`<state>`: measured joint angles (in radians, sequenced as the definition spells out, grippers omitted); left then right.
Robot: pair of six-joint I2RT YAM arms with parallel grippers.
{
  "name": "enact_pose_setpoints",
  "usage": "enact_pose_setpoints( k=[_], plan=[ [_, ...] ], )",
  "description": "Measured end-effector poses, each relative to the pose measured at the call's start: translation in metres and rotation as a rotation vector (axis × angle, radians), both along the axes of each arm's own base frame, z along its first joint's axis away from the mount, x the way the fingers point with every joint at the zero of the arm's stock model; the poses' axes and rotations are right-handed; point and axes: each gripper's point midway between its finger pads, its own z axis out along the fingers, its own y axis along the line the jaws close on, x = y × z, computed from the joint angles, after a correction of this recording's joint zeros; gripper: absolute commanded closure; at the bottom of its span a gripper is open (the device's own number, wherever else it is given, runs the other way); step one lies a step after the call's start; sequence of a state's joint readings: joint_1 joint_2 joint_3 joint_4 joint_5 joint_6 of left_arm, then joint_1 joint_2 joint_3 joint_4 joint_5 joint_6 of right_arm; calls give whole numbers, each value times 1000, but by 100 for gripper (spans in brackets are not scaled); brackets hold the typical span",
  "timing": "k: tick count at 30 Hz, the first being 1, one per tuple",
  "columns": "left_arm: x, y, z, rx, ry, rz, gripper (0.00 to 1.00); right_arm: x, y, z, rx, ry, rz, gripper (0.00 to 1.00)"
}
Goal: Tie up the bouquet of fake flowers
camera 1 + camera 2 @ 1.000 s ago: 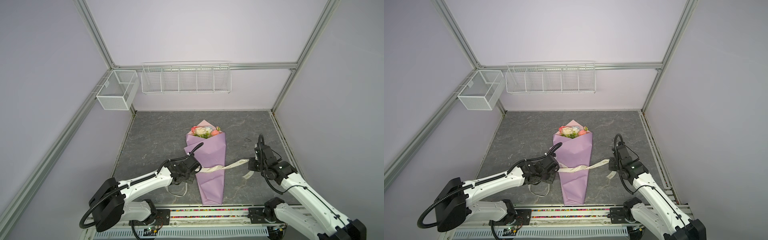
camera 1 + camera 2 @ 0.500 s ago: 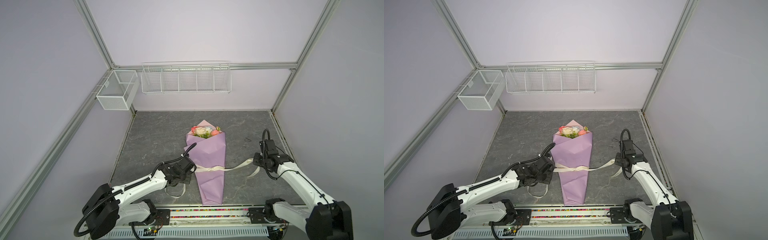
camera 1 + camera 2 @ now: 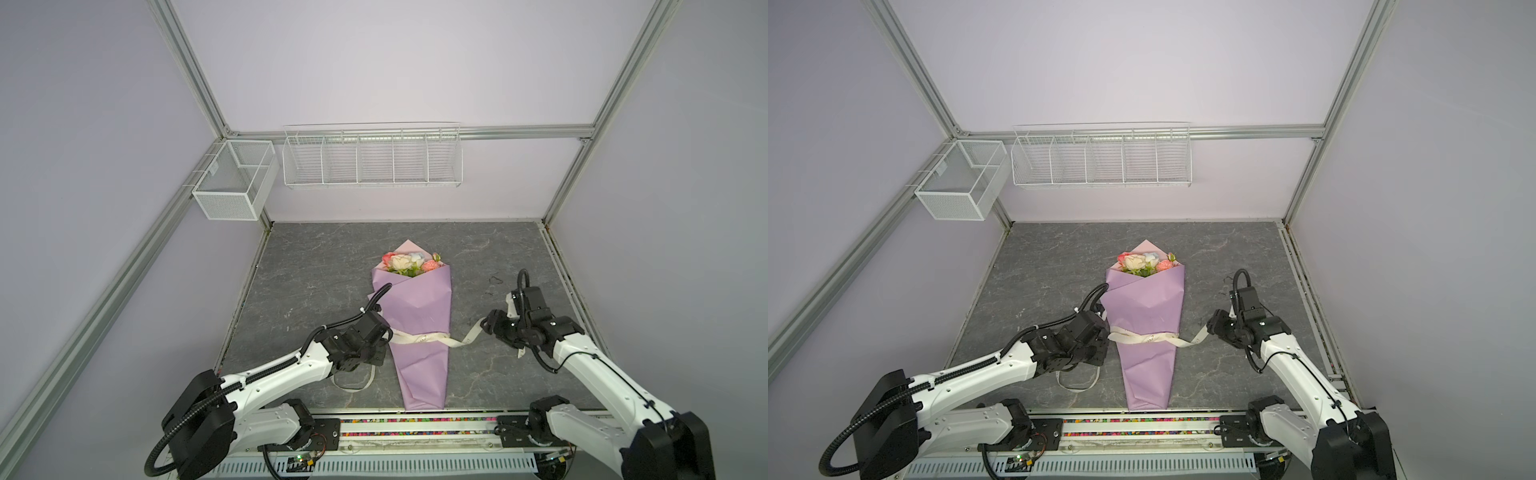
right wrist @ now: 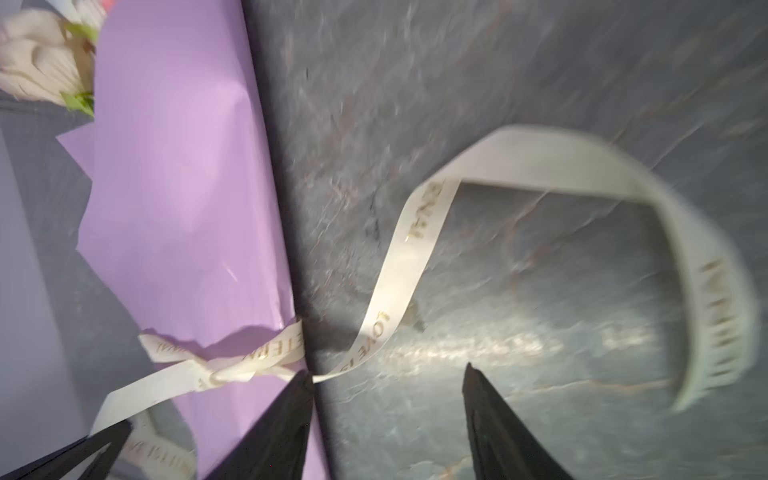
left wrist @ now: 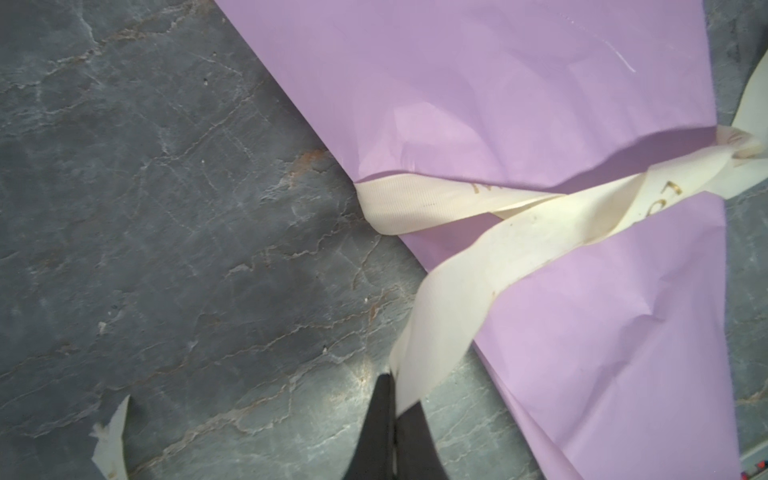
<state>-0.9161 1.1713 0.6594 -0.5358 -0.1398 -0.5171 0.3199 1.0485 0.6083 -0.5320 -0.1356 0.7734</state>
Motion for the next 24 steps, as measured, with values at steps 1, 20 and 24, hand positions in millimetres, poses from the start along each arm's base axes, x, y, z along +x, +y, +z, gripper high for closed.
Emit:
enact_pose_setpoints(
  k=[1, 20, 24],
  plan=[
    [0, 0, 1, -5, -4, -3, 100, -5, 8, -6, 26, 24, -4, 35],
    [3, -2, -1, -29, -29, -13, 100, -16, 44, -47, 320, 189, -451, 39],
    [4, 0, -1, -33, -33, -7, 100, -19, 49, -49, 345, 222, -493, 43]
  ],
)
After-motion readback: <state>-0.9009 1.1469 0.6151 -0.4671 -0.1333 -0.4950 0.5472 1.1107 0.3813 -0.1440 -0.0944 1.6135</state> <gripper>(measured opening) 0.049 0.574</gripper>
